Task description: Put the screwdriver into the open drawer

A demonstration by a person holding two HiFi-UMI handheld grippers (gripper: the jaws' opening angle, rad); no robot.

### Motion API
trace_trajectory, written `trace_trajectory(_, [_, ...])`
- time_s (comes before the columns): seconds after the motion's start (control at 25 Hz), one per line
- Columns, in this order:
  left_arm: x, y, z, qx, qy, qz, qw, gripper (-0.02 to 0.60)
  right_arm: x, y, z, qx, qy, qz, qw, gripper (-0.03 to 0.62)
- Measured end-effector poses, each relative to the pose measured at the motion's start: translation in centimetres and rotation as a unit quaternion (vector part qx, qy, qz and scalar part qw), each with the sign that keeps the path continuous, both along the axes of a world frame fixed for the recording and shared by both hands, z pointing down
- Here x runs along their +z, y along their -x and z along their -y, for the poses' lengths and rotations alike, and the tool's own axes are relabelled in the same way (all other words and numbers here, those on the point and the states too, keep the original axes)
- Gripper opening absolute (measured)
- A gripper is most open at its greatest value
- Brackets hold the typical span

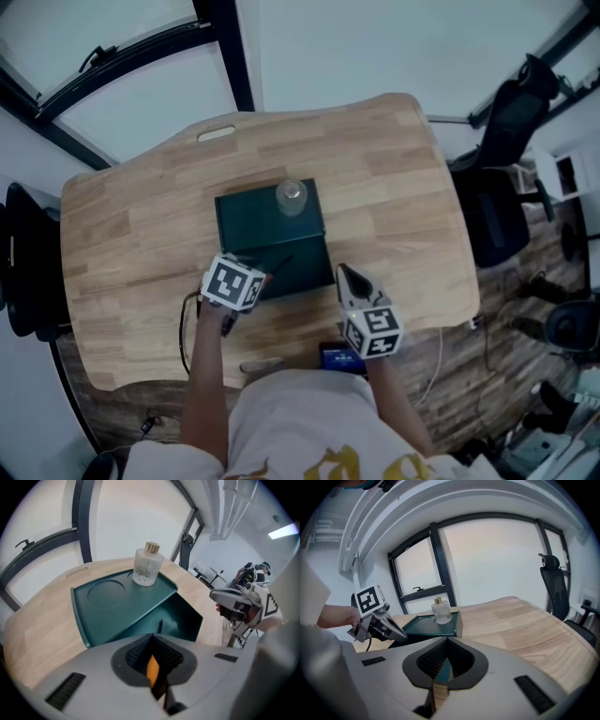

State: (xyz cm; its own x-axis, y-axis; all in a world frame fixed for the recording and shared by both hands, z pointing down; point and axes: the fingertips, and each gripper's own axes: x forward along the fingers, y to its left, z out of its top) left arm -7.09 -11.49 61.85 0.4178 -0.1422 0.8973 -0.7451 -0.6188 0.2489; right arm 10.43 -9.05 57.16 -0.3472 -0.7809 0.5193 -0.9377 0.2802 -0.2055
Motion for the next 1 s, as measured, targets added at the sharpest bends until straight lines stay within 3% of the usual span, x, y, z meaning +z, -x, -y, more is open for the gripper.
trace_trajectory(0.2, [-1.1,0.8,0.4,0.003,-0.116,-0.013,0.9932,0.0,-0.7,0.4,-0.2,-0.007,-0.011,-0.003,1.0,-0.005])
trace_trajectory(0.44, [-3.8,1.4,0.4,-0.027,-0.201,-0.032,0.9788,0.0,-1.9,0.8,-0.6,-0.012,-0.026,-0.004,1.0,-0.005])
trace_trajectory(0.68, [-6.1,1.3,-0.1,-0.069,-0.233,-0.074,0.9673,0.0,-3.2,1.6,-1.0,-0.027,-0.043,-0.017,0.999,-0.005])
trace_trajectory(0.8, [-7.7,1.3,-0.4,-0.099,-0.248,-0.115,0.9567,0.0,-4.1,1.6,-1.0,-0.032,-0.056,-0.027,0.998,-0.005])
trace_trajectory(1.0, [-9.4,1.8,-0.9,-0.123,-0.283,-0.134,0.9418,0.0,-6.4,1.2,-0.8,-0.028,-0.083,-0.032,0.996,-0.005])
